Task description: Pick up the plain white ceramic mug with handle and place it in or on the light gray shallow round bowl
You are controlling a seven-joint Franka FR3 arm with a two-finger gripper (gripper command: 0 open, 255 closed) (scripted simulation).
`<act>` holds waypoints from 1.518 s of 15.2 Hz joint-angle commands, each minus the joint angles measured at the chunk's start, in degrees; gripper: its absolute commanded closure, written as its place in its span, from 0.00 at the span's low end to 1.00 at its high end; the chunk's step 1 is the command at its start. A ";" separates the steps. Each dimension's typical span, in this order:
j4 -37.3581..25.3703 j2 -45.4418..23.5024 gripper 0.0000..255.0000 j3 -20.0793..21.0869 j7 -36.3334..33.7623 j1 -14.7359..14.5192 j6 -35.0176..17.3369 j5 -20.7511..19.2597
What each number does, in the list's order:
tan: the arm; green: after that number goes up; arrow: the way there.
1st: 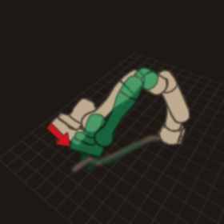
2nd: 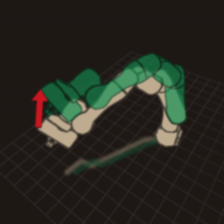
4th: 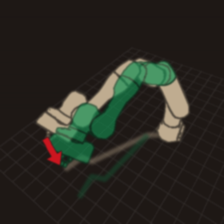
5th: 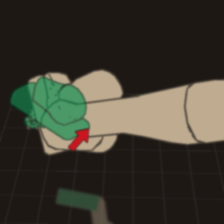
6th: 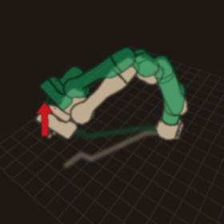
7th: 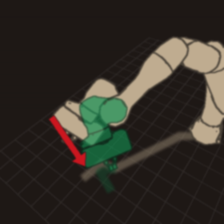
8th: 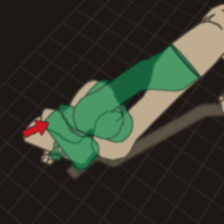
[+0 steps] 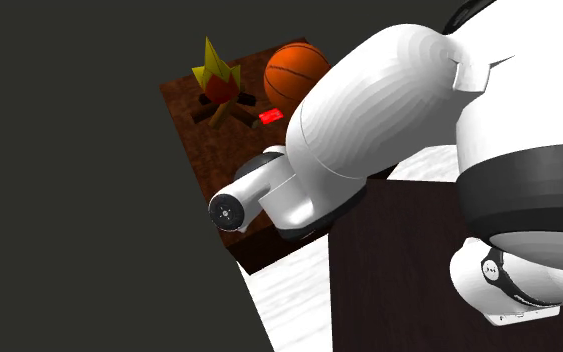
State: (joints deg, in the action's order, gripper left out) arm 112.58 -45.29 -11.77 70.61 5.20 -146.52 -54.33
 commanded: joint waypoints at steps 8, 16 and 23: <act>1.72 3.13 1.00 0.32 1.48 0.15 1.17 0.63; 4.58 9.25 1.00 0.99 4.70 0.49 3.81 2.16; 6.49 14.37 1.00 1.60 7.73 0.76 6.40 3.76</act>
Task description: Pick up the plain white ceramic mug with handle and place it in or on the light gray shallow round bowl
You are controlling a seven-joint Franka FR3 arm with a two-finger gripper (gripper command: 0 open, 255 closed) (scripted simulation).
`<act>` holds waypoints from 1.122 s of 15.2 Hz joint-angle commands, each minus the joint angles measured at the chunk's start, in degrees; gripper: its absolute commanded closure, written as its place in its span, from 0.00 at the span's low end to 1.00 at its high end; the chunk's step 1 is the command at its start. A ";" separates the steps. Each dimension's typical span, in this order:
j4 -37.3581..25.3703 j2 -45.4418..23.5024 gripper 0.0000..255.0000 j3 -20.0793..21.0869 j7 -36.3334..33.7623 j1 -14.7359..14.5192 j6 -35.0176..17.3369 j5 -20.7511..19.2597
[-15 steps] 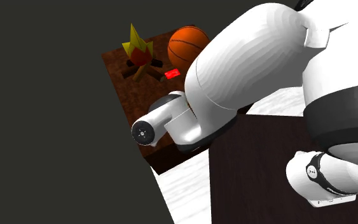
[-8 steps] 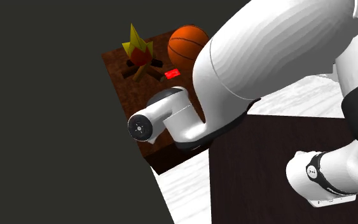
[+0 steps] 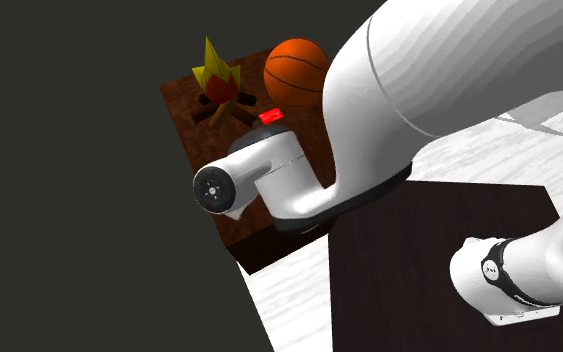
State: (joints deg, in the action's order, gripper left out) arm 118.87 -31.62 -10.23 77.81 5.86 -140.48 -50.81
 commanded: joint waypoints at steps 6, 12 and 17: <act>4.48 4.91 1.00 -1.15 1.34 1.10 -0.67 -1.28; 13.36 9.23 1.00 -6.49 -1.08 3.94 -7.51 -9.86; 18.60 11.50 1.00 -11.78 -3.65 6.67 -12.90 -18.83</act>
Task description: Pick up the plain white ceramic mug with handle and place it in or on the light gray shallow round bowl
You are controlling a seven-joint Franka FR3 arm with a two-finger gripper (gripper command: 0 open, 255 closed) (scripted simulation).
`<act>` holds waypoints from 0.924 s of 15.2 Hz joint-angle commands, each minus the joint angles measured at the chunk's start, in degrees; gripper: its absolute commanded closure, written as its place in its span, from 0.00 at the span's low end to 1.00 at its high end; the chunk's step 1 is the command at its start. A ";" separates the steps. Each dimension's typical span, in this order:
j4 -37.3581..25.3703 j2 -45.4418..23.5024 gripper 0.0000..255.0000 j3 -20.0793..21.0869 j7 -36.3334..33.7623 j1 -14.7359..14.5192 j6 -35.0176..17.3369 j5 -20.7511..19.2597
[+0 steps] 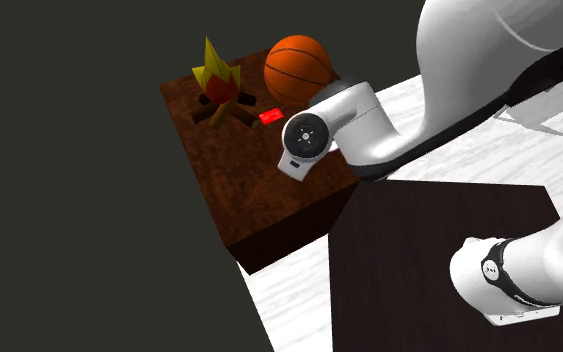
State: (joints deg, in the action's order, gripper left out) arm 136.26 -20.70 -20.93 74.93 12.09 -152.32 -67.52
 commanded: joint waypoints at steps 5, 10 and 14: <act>4.28 1.50 1.00 -6.82 -4.16 3.68 -6.33 -12.76; 4.91 0.87 1.00 -12.21 -8.96 7.81 -11.62 -25.08; 3.25 -1.45 1.00 -14.53 -15.31 11.62 -15.34 -35.65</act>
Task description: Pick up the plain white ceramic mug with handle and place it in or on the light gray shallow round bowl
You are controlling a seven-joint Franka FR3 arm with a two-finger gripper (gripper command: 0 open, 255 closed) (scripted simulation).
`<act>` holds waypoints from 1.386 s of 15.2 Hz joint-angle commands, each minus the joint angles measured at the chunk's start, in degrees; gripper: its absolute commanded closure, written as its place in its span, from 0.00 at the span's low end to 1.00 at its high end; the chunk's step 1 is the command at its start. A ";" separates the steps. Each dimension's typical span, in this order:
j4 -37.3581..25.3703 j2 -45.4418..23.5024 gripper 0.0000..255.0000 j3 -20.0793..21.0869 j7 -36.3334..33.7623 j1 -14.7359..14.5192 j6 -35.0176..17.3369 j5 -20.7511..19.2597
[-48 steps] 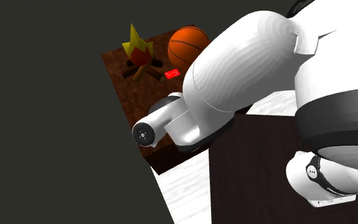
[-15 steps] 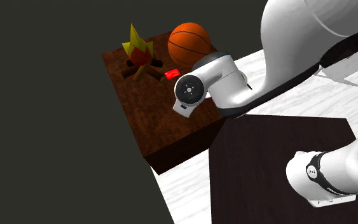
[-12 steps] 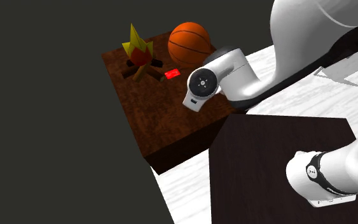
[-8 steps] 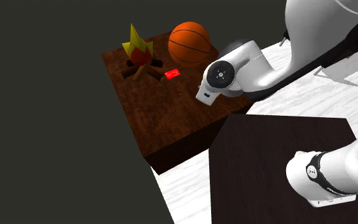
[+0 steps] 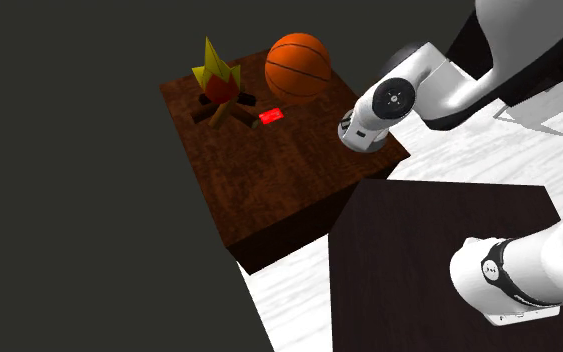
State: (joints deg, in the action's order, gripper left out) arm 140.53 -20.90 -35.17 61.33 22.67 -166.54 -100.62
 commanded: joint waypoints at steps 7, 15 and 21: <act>-5.09 -8.03 1.00 3.71 -13.42 3.92 -1.42 -11.14; -6.51 -10.29 1.00 5.44 -17.01 5.20 -1.07 -13.79; -6.42 -10.19 0.00 5.39 -16.93 5.11 -1.06 -13.71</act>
State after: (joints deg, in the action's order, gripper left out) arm 134.11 -31.08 -29.77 44.39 27.77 -167.62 -114.32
